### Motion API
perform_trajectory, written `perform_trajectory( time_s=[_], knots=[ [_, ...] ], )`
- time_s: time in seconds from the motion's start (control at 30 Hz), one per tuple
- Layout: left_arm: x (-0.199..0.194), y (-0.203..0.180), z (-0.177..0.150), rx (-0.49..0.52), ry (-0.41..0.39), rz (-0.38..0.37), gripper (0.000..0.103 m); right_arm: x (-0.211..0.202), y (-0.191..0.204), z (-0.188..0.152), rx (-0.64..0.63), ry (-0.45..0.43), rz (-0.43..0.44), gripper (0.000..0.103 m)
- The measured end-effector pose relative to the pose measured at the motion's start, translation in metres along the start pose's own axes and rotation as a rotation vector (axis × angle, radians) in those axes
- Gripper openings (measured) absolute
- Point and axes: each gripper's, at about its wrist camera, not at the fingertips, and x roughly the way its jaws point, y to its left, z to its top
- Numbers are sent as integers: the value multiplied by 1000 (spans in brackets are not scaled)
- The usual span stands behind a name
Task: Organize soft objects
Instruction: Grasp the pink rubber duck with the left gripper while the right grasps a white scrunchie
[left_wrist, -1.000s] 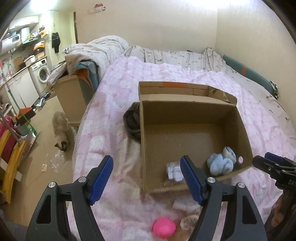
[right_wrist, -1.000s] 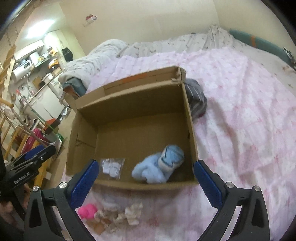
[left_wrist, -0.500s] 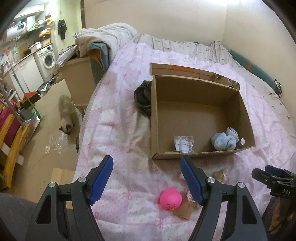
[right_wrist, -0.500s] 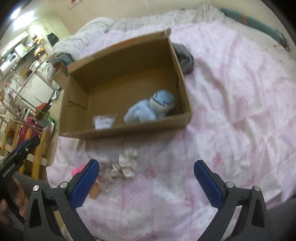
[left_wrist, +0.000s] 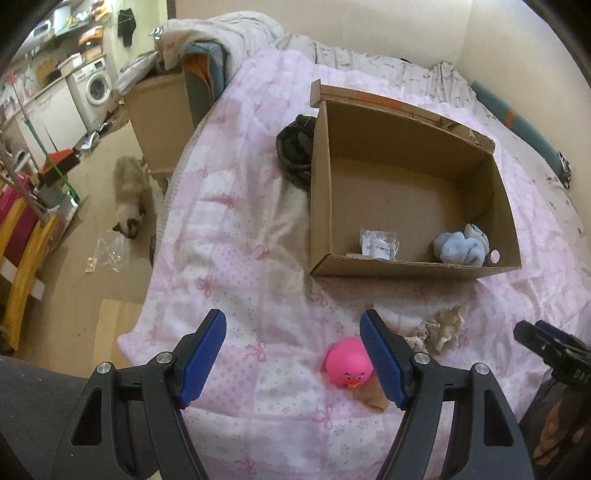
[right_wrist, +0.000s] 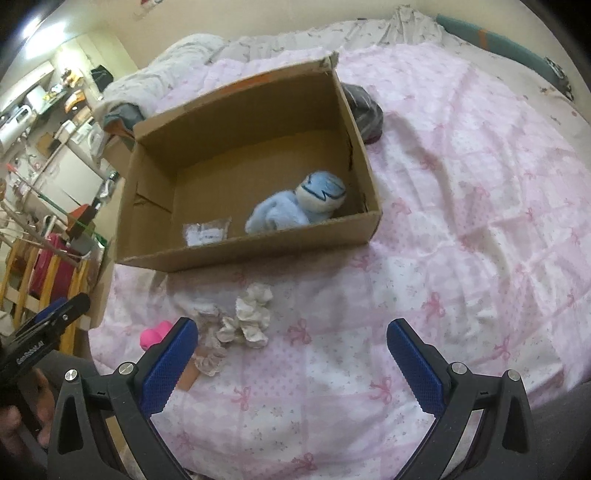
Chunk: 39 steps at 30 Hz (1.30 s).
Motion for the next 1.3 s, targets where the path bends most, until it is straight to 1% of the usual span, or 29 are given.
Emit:
perform_trajectory(
  time_s=[0.1, 0.17, 0.27, 0.3, 0.47, 0.53, 0.57, 0.63, 0.67, 0.7, 0.77, 0.83, 0.9, 1.03, 1.07, 1.1, 1.13, 1.2, 1.23, 1.3],
  knots=[
    [11, 4, 0, -23, 43, -5, 72, 3, 1, -1, -17, 5, 3, 103],
    [22, 7, -2, -38, 94, -9, 72, 8, -3, -2, -11, 18, -31, 103],
    [44, 4, -8, -37, 200, -44, 72, 16, -9, -1, 27, 57, 48, 103],
    [50, 3, -10, -40, 229, -62, 70, 17, -8, -1, 29, 55, 56, 103],
    [67, -10, -15, -44, 305, -147, 67, 22, -5, -2, 26, 68, 72, 103],
    [74, -19, -17, -23, 337, -165, 62, 25, -5, -3, 29, 75, 73, 103],
    [77, -22, -18, -17, 347, -166, 57, 26, -5, -3, 34, 79, 76, 103],
    [86, -27, -21, -23, 374, -172, 43, 28, -6, -3, 46, 94, 77, 103],
    [90, -28, -22, -38, 385, -180, 31, 29, -7, -3, 53, 99, 78, 103],
    [93, -28, -22, -56, 393, -190, 30, 30, -8, -4, 58, 103, 77, 103],
    [94, -29, -22, -72, 399, -193, 25, 32, -9, -4, 65, 109, 75, 103],
    [90, -30, -20, -61, 400, -209, 25, 33, -10, -4, 66, 111, 71, 103],
    [84, -29, -17, -58, 376, -207, 25, 33, -11, -3, 74, 111, 76, 103],
    [60, -23, -7, -19, 258, -109, 25, 29, -21, 1, 115, 89, 86, 103],
    [56, -21, -6, -20, 243, -101, 25, 30, -25, 3, 139, 91, 109, 98],
    [54, -19, -5, -25, 236, -95, 25, 32, -28, 4, 165, 101, 139, 88],
    [52, -18, -4, -24, 225, -79, 25, 37, -32, 6, 198, 125, 172, 85],
    [51, -18, -2, -20, 215, -58, 25, 48, -36, 7, 246, 174, 225, 84],
    [52, -17, -1, -22, 218, -62, 25, 54, -35, 8, 260, 192, 250, 84],
    [53, -14, 1, -24, 224, -69, 25, 61, -26, 9, 237, 204, 245, 84]
  ],
)
